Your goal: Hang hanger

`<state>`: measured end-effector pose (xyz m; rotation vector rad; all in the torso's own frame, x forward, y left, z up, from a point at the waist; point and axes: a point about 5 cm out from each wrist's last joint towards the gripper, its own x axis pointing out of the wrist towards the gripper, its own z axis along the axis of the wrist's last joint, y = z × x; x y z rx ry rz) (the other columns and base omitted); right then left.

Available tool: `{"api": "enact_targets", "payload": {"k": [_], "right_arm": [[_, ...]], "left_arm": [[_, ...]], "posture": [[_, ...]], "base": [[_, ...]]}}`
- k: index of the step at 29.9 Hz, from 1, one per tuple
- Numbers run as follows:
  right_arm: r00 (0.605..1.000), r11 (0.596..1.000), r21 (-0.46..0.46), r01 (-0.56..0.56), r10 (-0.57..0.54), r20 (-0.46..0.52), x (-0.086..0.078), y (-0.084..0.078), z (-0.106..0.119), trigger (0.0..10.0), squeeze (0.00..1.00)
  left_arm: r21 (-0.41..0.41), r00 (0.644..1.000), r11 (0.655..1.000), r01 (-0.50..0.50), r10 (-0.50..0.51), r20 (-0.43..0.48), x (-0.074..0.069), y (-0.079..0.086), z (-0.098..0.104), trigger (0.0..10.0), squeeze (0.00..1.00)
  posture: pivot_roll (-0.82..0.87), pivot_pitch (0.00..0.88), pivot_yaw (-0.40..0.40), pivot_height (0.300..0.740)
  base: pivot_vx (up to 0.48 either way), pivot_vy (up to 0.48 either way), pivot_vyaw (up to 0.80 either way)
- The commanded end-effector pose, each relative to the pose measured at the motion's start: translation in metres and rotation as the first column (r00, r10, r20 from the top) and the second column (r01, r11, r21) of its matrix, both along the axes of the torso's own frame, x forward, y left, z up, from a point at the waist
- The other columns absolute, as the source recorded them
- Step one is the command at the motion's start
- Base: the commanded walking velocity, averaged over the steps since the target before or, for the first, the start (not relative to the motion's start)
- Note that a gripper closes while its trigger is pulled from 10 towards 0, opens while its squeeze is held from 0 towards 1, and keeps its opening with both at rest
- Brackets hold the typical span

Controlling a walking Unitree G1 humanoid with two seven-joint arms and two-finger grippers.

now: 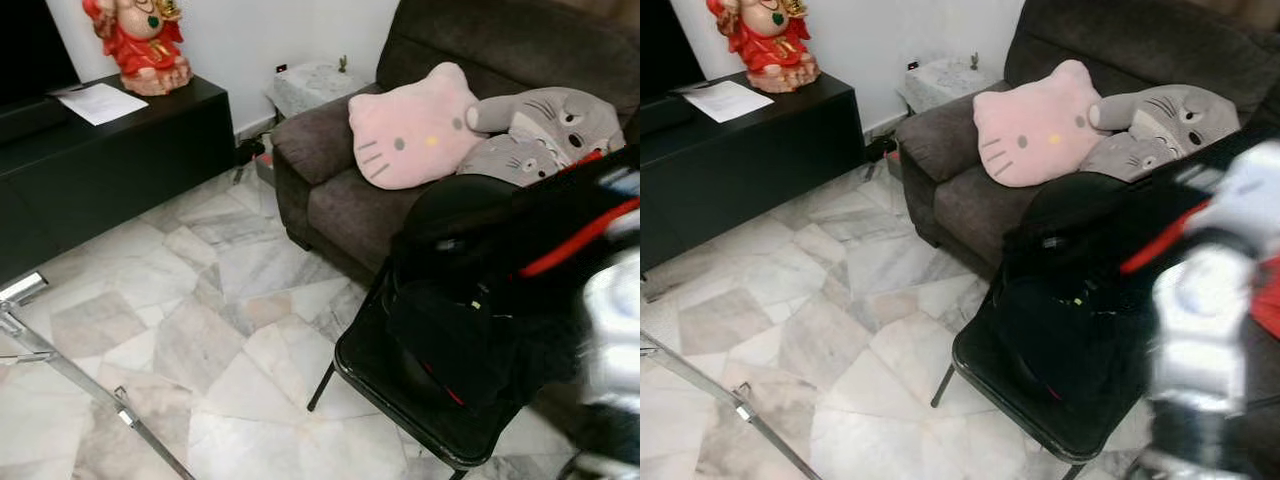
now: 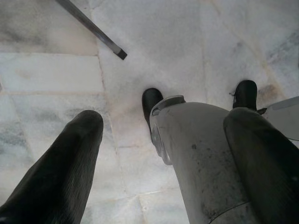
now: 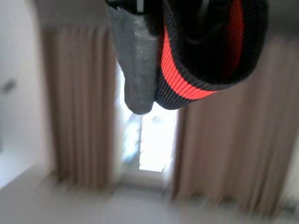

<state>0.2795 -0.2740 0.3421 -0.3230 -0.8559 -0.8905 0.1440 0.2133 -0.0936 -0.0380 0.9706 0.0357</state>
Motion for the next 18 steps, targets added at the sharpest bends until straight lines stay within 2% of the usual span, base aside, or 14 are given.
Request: {"api": "enact_targets", "payload": {"k": [1, 2, 5, 6, 7, 8, 9, 12, 14, 15, 17, 18], "right_arm": [[0.991, 0.992, -0.052, 0.118, -0.114, 0.076, -0.018, -0.004, 0.016, 10.0, 0.00], [0.975, 0.974, -0.114, 0.196, -0.181, 0.128, -0.030, -0.003, 0.029, 10.0, 0.00], [0.938, 0.927, -0.226, 0.298, -0.242, 0.247, -0.051, 0.009, 0.054, 10.0, 0.00], [0.914, 0.897, -0.284, 0.339, -0.243, 0.324, -0.063, 0.022, 0.070, 10.0, 0.00], [0.914, 0.897, -0.284, 0.339, -0.243, 0.324, -0.063, 0.022, 0.070, 10.0, 0.00], [0.887, 0.875, -0.317, 0.367, -0.226, 0.402, -0.075, 0.032, 0.084, 10.0, 0.00], [0.870, 0.872, -0.316, 0.373, -0.210, 0.446, -0.082, 0.036, 0.092, 10.0, 0.00], [0.868, 0.886, -0.307, 0.347, -0.179, 0.464, -0.086, 0.040, 0.099, 10.0, 0.00], [0.889, 0.883, -0.331, 0.333, -0.177, 0.421, -0.078, 0.043, 0.095, 10.0, 0.00], [0.929, 0.888, -0.361, 0.286, -0.164, 0.332, -0.063, 0.045, 0.085, 10.0, 0.00], [0.985, 0.923, -0.362, 0.131, -0.079, 0.153, -0.035, 0.045, 0.065, 10.0, 0.00], [0.999, 0.949, -0.316, -0.013, 0.027, 0.038, -0.018, 0.045, 0.049, 10.0, 0.00]], "left_arm": [[-0.012, 0.999, 1.000, 0.011, -0.012, -0.048, -0.012, -0.009, -0.006, 10.0, 0.00], [-0.017, 0.999, 1.000, 0.015, -0.016, -0.042, -0.009, -0.014, -0.006, 10.0, 0.00], [-0.023, 0.999, 1.000, 0.021, -0.022, -0.033, -0.003, -0.022, -0.006, 10.0, 0.00], [-0.029, 0.999, 0.999, 0.030, -0.030, -0.025, 0.002, -0.031, -0.005, 10.0, 0.00], [-0.029, 0.999, 0.999, 0.030, -0.030, -0.025, 0.002, -0.031, -0.005, 10.0, 0.00], [-0.033, 0.999, 0.999, 0.038, -0.039, -0.019, 0.005, -0.038, -0.005, 10.0, 0.00], [-0.035, 0.999, 0.998, 0.042, -0.043, -0.016, 0.007, -0.042, -0.004, 10.0, 0.00], [-0.038, 0.999, 0.998, 0.047, -0.047, -0.010, 0.011, -0.048, -0.003, 10.0, 0.00], [-0.033, 0.999, 0.999, 0.040, -0.041, -0.014, 0.008, -0.041, -0.004, 10.0, 0.00], [-0.029, 0.999, 0.999, 0.036, -0.037, -0.018, 0.005, -0.035, -0.004, 10.0, 0.00], [-0.030, 0.999, 0.999, 0.035, -0.035, -0.020, 0.004, -0.033, -0.005, 10.0, 0.00], [-0.032, 0.999, 0.999, 0.034, -0.035, -0.020, 0.004, -0.033, -0.004, 10.0, 0.00]], "posture": [[-0.19, 0.125, -0.010, 0.740], [-0.19, 0.125, -0.010, 0.740], [-0.19, 0.128, -0.006, 0.740], [-0.20, 0.130, -0.002, 0.740], [-0.20, 0.130, -0.002, 0.740], [-0.21, 0.132, -0.001, 0.740], [-0.21, 0.132, -0.002, 0.740], [-0.21, 0.131, -0.005, 0.740], [-0.21, 0.129, -0.007, 0.740], [-0.21, 0.129, -0.007, 0.740], [-0.21, 0.129, -0.009, 0.740], [-0.20, 0.129, -0.011, 0.740]], "base": [[0.000, 0.000, 0.00], [0.000, 0.000, 0.00], [0.000, 0.000, 0.00], [0.000, 0.000, 0.00], [0.000, 0.000, 0.00], [0.000, 0.000, 0.00], [0.000, 0.000, 0.00], [0.000, 0.000, 0.00], [0.000, 0.000, 0.00], [0.000, 0.000, 0.00], [0.000, 0.000, 0.00], [0.000, 0.000, 0.00]]}}
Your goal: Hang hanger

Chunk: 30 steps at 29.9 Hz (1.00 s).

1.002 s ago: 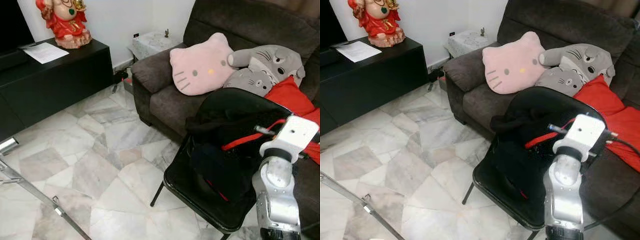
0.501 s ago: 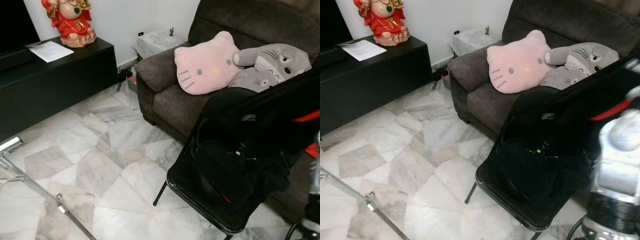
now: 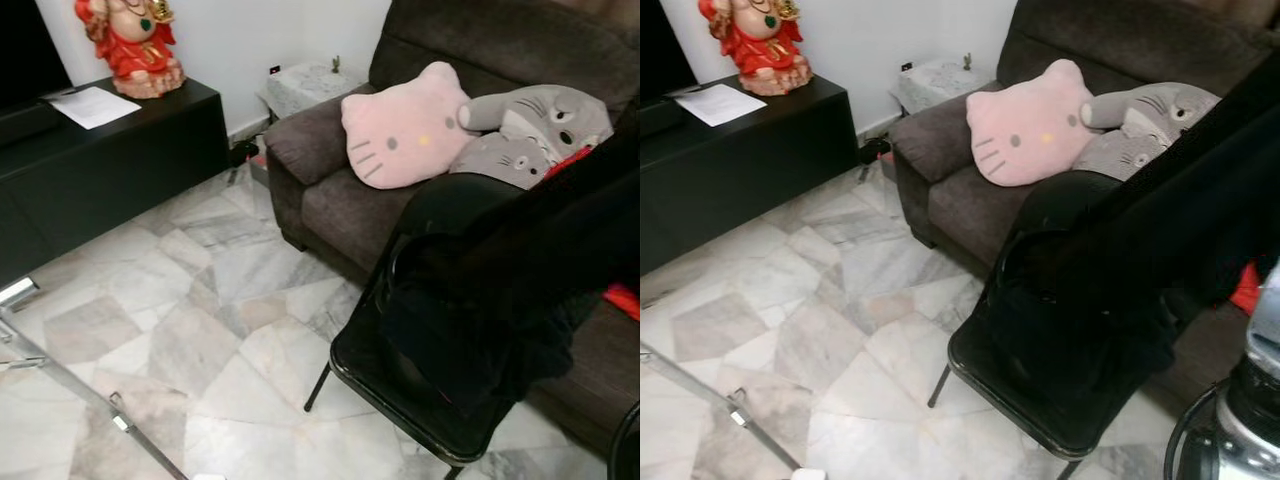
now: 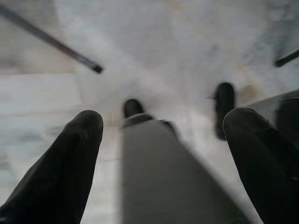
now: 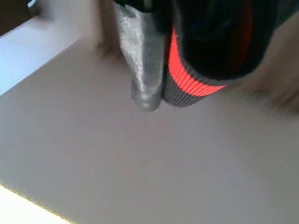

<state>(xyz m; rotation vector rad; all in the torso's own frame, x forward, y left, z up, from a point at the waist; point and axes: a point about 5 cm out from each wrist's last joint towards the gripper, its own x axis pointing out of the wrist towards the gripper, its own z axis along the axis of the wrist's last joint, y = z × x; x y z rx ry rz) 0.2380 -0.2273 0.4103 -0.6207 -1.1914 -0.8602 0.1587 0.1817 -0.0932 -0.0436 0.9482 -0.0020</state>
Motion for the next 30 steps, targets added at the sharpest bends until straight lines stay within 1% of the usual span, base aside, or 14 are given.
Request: {"api": "enact_targets", "payload": {"k": [1, 2, 3, 4, 5, 7, 8, 11, 12, 14, 15, 21, 24, 30], "right_arm": [[0.957, 0.980, 0.110, -0.164, 0.186, -0.223, 0.035, 0.000, -0.031, 10.0, 0.00], [0.902, 0.944, 0.220, -0.248, 0.307, -0.303, 0.049, 0.001, -0.050, 10.0, 0.00], [0.787, 0.850, 0.416, -0.323, 0.485, -0.381, 0.067, 0.004, -0.084, 10.0, 0.00], [0.787, 0.850, 0.416, -0.323, 0.485, -0.381, 0.067, 0.004, -0.084, 10.0, 0.00], [0.681, 0.755, 0.573, -0.320, 0.604, -0.414, 0.078, 0.006, -0.118, 10.0, 0.00], [0.608, 0.688, 0.677, -0.262, 0.662, -0.439, 0.082, 0.006, -0.152, 10.0, 0.00], [0.552, 0.640, 0.748, -0.175, 0.693, -0.464, 0.082, 0.004, -0.187, 10.0, 0.00], [0.528, 0.611, 0.784, -0.111, 0.704, -0.474, 0.078, 0.002, -0.210, 10.0, 0.00], [0.508, 0.581, 0.809, -0.086, 0.724, -0.466, 0.072, 0.002, -0.227, 10.0, 0.00], [0.482, 0.559, 0.823, -0.104, 0.752, -0.450, 0.069, 0.006, -0.236, 10.0, 0.00], [0.444, 0.552, 0.821, -0.143, 0.778, -0.445, 0.068, 0.014, -0.238, 10.0, 0.00], [0.402, 0.547, 0.806, -0.227, 0.806, -0.434, 0.068, 0.024, -0.232, 10.0, 0.00], [0.376, 0.540, 0.781, -0.314, 0.826, -0.420, 0.067, 0.037, -0.225, 10.0, 0.00], [0.365, 0.542, 0.774, -0.329, 0.828, -0.425, 0.067, 0.042, -0.227, 10.0, 0.00]], "left_arm": [[-0.010, 0.999, 1.000, 0.005, -0.005, -0.044, -0.011, -0.001, -0.005, 10.0, 0.00], [-0.010, 0.999, 1.000, 0.004, -0.004, -0.045, -0.011, 0.000, -0.005, 10.0, 0.00], [-0.010, 0.999, 1.000, 0.002, -0.002, -0.046, -0.011, 0.000, -0.005, 10.0, 0.00], [-0.010, 0.999, 1.000, 0.002, -0.002, -0.046, -0.011, 0.000, -0.005, 10.0, 0.00], [-0.009, 0.999, 1.000, 0.001, -0.001, -0.047, -0.012, 0.000, -0.005, 10.0, 0.00], [-0.009, 0.999, 1.000, 0.000, -0.001, -0.048, -0.012, 0.000, -0.005, 10.0, 0.00], [-0.007, 0.999, 1.000, 0.000, 0.000, -0.049, -0.013, 0.000, -0.005, 10.0, 0.00], [-0.005, 0.999, 1.000, -0.002, 0.002, -0.049, -0.013, 0.001, -0.005, 10.0, 0.00], [0.000, 0.999, 1.000, -0.007, 0.007, -0.048, -0.013, 0.002, -0.005, 10.0, 0.00], [0.008, 0.999, 1.000, -0.011, 0.011, -0.045, -0.013, 0.004, -0.005, 10.0, 0.00], [0.021, 0.999, 1.000, -0.019, 0.020, -0.039, -0.011, 0.006, -0.004, 10.0, 0.00], [0.020, 0.997, 0.997, -0.074, 0.074, -0.020, -0.007, 0.011, -0.002, 10.0, 0.00], [0.043, 0.985, 0.984, -0.171, 0.169, 0.037, 0.004, 0.045, 0.009, 10.0, 0.00], [0.061, 0.981, 0.981, -0.183, 0.179, 0.068, 0.006, 0.054, 0.013, 10.0, 0.00]], "posture": [[-0.20, 0.129, -0.012, 0.740], [-0.20, 0.128, -0.015, 0.740], [-0.20, 0.129, -0.016, 0.740], [-0.20, 0.129, -0.016, 0.740], [-0.20, 0.128, -0.018, 0.740], [-0.19, 0.128, -0.020, 0.740], [-0.19, 0.130, -0.021, 0.740], [-0.17, 0.130, -0.021, 0.740], [-0.17, 0.131, -0.018, 0.740], [-0.17, 0.128, -0.017, 0.740], [-0.17, 0.127, -0.017, 0.740], [-0.16, 0.119, -0.013, 0.740], [-0.16, 0.102, -0.012, 0.740], [-0.14, 0.094, -0.009, 0.740]], "base": [[0.000, 0.000, 0.00], [0.000, 0.000, 0.00], [0.000, 0.000, 0.00], [0.000, 0.000, 0.00], [0.000, 0.000, 0.00], [0.000, 0.000, 0.00], [0.000, 0.000, 0.00], [0.000, 0.000, 0.00], [0.000, 0.000, 0.00], [0.000, 0.000, 0.00], [0.000, 0.000, 0.00], [0.000, 0.000, 0.00], [0.000, 0.000, 0.00], [0.000, 0.000, 0.00]]}}
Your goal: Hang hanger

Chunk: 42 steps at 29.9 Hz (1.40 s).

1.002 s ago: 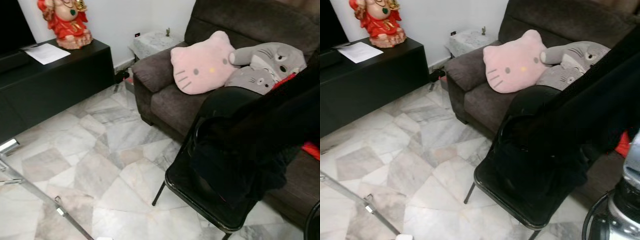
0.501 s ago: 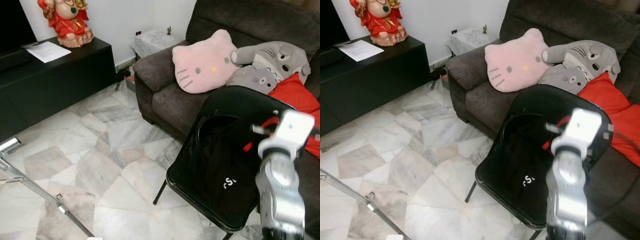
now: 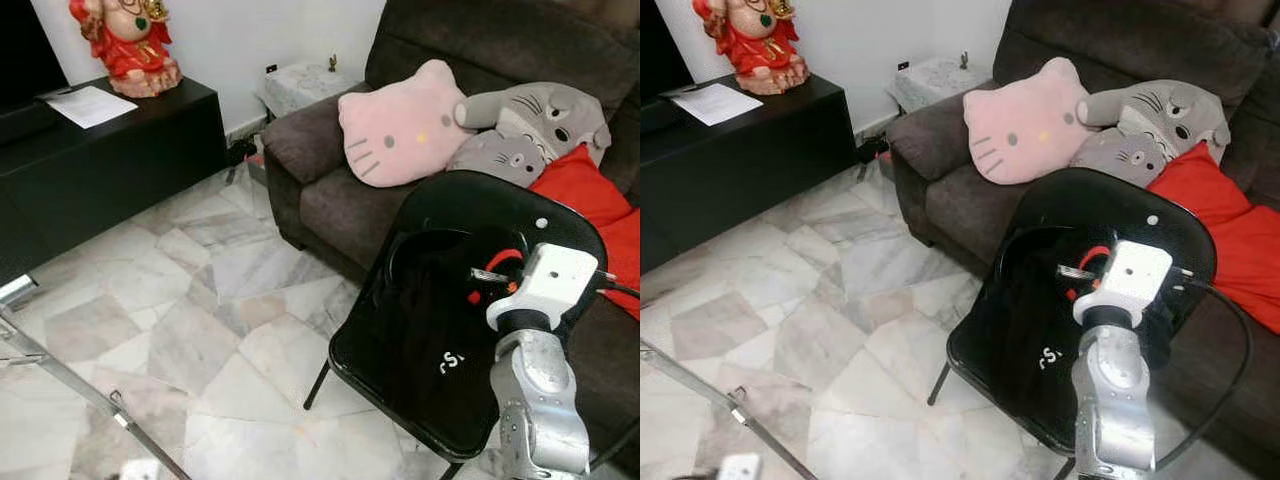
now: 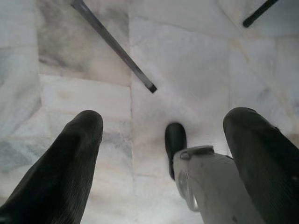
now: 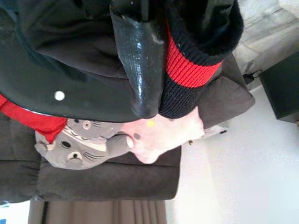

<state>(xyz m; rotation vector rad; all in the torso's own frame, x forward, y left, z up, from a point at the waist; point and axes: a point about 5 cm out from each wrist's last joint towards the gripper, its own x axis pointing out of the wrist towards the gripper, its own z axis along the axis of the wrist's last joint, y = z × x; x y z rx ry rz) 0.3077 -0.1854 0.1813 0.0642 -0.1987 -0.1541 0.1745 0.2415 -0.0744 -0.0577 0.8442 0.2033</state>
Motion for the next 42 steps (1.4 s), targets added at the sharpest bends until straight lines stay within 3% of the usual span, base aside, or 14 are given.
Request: {"api": "enact_targets", "payload": {"k": [1, 14, 23, 42], "right_arm": [[1.000, 1.000, 0.007, -0.002, 0.002, 0.020, -0.003, 0.000, 0.001, 10.0, 0.00], [0.999, 1.000, -0.013, 0.009, -0.008, 0.052, -0.004, -0.001, 0.005, 10.0, 0.00], [0.998, 0.999, -0.035, 0.021, -0.018, 0.067, -0.002, -0.001, 0.008, 10.0, 0.00], [0.986, 0.998, -0.056, 0.034, -0.025, 0.166, -0.002, 0.002, 0.027, 10.0, 0.00]], "left_arm": [[-0.005, 1.000, 1.000, 0.019, -0.020, -0.023, -0.008, -0.004, -0.005, 10.0, 0.00], [-0.037, 0.996, 0.996, 0.084, -0.085, -0.035, -0.012, -0.020, -0.010, 10.0, 0.00], [-0.043, 0.996, 0.996, 0.080, -0.081, -0.031, -0.011, -0.020, -0.009, 10.0, 0.00], [-0.049, 0.995, 0.997, 0.067, -0.070, -0.067, -0.018, -0.018, -0.013, 10.0, 0.00]], "posture": [[-0.13, 0.098, -0.012, 0.740], [-0.15, 0.109, -0.015, 0.740], [-0.16, 0.114, -0.021, 0.740], [-0.17, 0.132, -0.024, 0.740]], "base": [[0.000, 0.000, 0.00], [0.000, 0.000, 0.00], [0.000, 0.000, 0.00], [-0.279, 0.000, 0.00]]}}
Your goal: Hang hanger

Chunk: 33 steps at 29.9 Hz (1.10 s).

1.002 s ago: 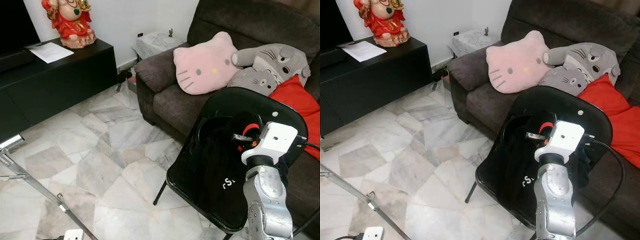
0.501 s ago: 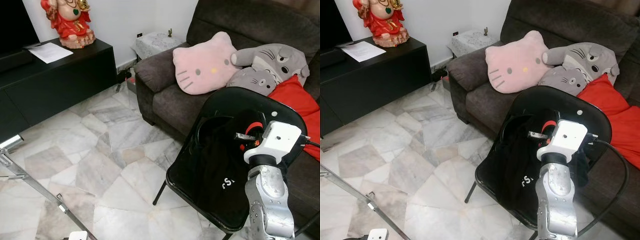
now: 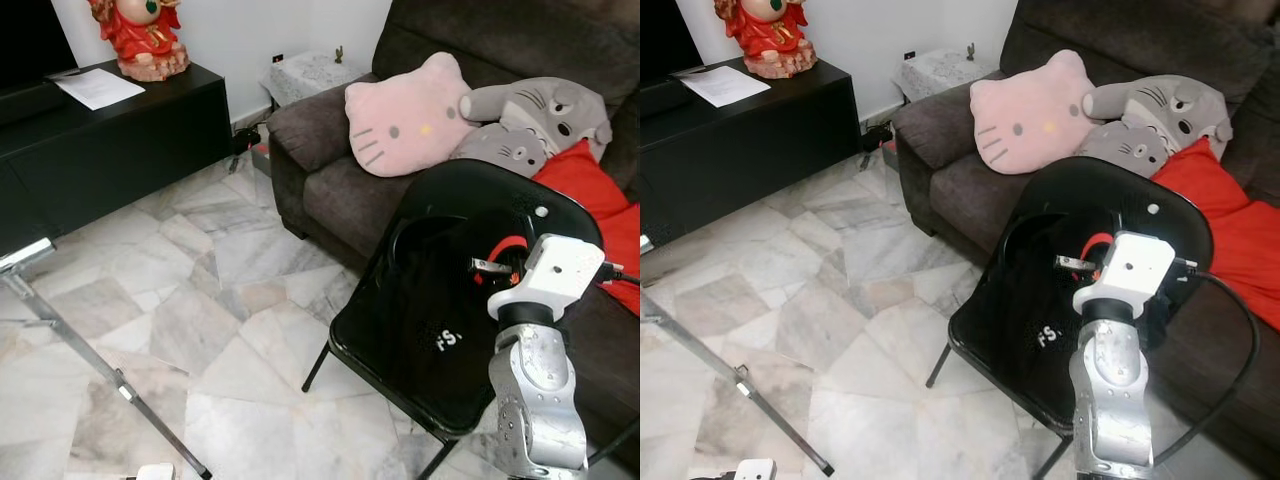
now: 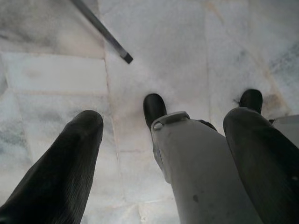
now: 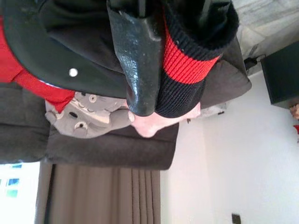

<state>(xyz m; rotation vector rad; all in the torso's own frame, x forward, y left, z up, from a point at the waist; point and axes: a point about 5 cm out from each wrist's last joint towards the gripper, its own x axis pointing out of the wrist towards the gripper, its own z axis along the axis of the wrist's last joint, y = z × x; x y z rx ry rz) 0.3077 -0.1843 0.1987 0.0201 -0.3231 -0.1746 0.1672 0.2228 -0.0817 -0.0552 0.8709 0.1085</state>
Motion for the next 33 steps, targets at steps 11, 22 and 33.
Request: {"api": "enact_targets", "payload": {"k": [11, 22, 33], "right_arm": [[0.986, 0.997, -0.033, -0.070, 0.075, 0.149, -0.004, 0.015, 0.028, 10.0, 0.00], [0.792, 0.800, -0.155, -0.579, 0.598, 0.125, -0.020, 0.090, 0.039, 10.0, 0.00], [0.607, 0.607, -0.196, -0.770, 0.792, 0.068, -0.039, 0.120, 0.037, 10.0, 0.00]], "left_arm": [[-0.003, 0.999, 1.000, -0.019, 0.019, -0.047, -0.011, 0.007, -0.004, 10.0, 0.00], [0.000, 0.998, 1.000, -0.024, 0.023, -0.053, -0.014, 0.013, -0.004, 10.0, 0.00], [-0.001, 0.998, 1.000, -0.029, 0.028, -0.061, -0.016, 0.013, -0.004, 10.0, 0.00]], "posture": [[-0.17, 0.131, -0.024, 0.740], [-0.17, 0.131, -0.024, 0.740], [-0.17, 0.125, -0.028, 0.740]], "base": [[-0.300, 0.000, 0.00], [-0.302, 0.000, 0.00], [-0.302, 0.000, 0.00]]}}
